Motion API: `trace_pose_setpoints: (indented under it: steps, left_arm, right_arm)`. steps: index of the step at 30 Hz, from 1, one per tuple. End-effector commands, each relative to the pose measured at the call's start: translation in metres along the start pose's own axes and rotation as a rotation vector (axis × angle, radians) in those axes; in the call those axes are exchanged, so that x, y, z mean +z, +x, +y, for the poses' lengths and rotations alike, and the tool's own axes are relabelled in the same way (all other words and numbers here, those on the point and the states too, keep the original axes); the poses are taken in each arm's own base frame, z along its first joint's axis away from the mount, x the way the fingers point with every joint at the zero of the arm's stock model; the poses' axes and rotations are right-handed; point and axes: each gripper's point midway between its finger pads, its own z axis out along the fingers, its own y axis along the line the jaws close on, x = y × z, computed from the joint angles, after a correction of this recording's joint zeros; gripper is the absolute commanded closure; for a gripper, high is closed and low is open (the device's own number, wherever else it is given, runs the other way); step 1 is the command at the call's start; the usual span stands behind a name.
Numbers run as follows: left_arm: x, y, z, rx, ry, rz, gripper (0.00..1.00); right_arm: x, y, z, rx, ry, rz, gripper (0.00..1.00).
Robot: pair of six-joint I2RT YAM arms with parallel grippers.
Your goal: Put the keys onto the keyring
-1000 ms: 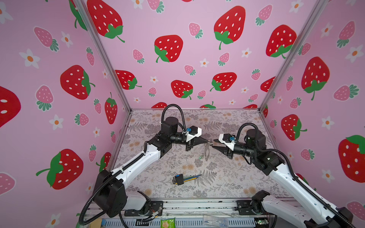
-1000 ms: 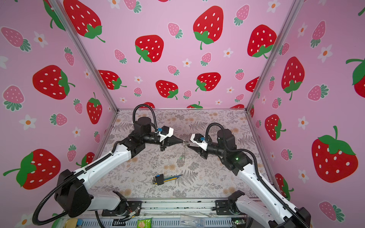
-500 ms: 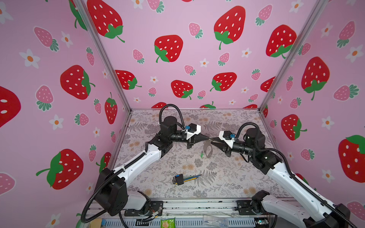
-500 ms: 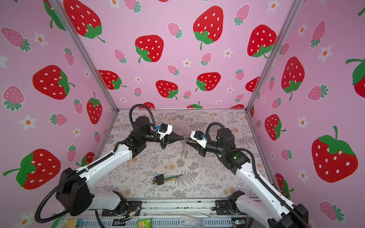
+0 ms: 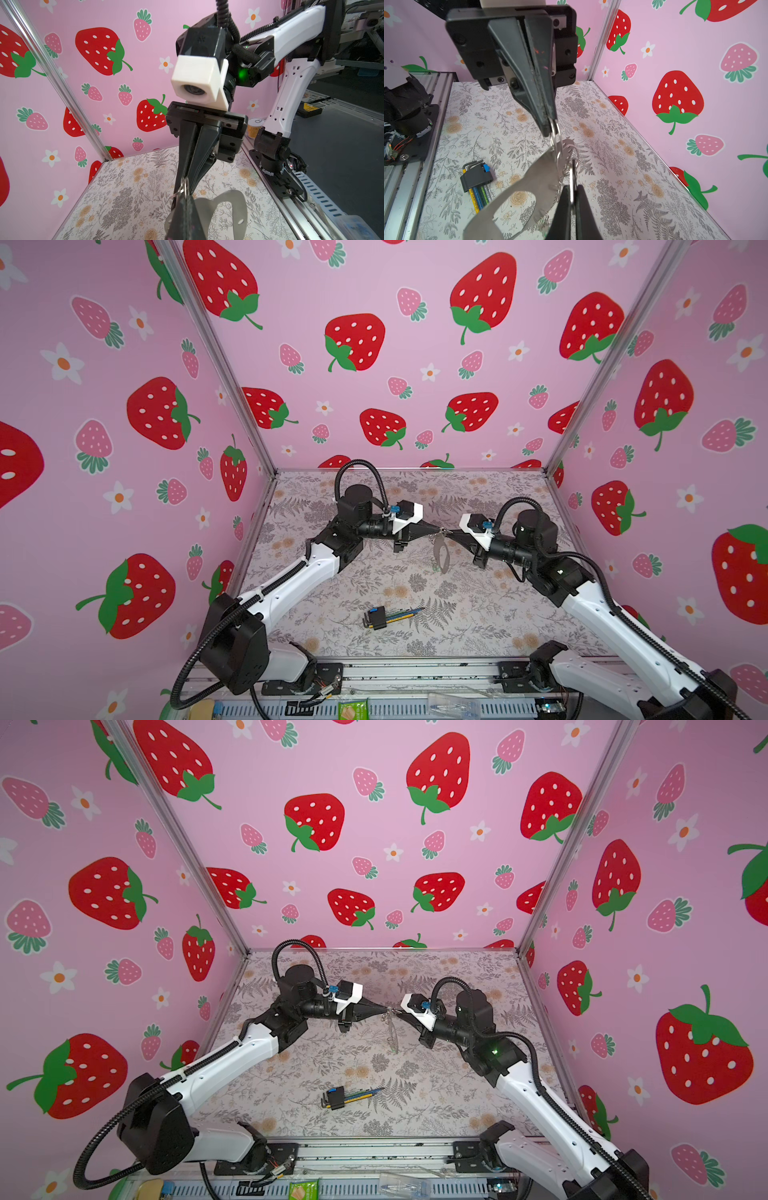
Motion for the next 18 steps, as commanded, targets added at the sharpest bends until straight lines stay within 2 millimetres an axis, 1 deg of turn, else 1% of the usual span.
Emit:
trace_pose_setpoints:
  steps: [1,6,10,14,18]
  left_arm:
    - [-0.002,-0.009,0.002,0.058,-0.011,-0.023,1.00]
    - [0.000,-0.006,0.010,0.058,-0.051,-0.023,1.00]
    - [0.002,-0.006,0.017,0.068,-0.099,-0.038,1.00]
    - [0.004,-0.006,0.023,0.067,-0.122,-0.053,1.00]
    - [0.006,-0.006,0.027,0.068,-0.152,-0.065,1.00]
  right_arm:
    - [-0.002,0.003,-0.005,-0.023,0.011,0.057,0.99]
    - [0.004,0.002,-0.002,-0.029,-0.016,0.071,1.00]
    - [0.006,-0.001,-0.003,-0.049,0.028,0.052,1.00]
    - [0.006,0.003,-0.006,-0.064,0.081,0.062,1.00]
    - [0.005,-0.002,-0.010,-0.073,0.136,0.035,1.00]
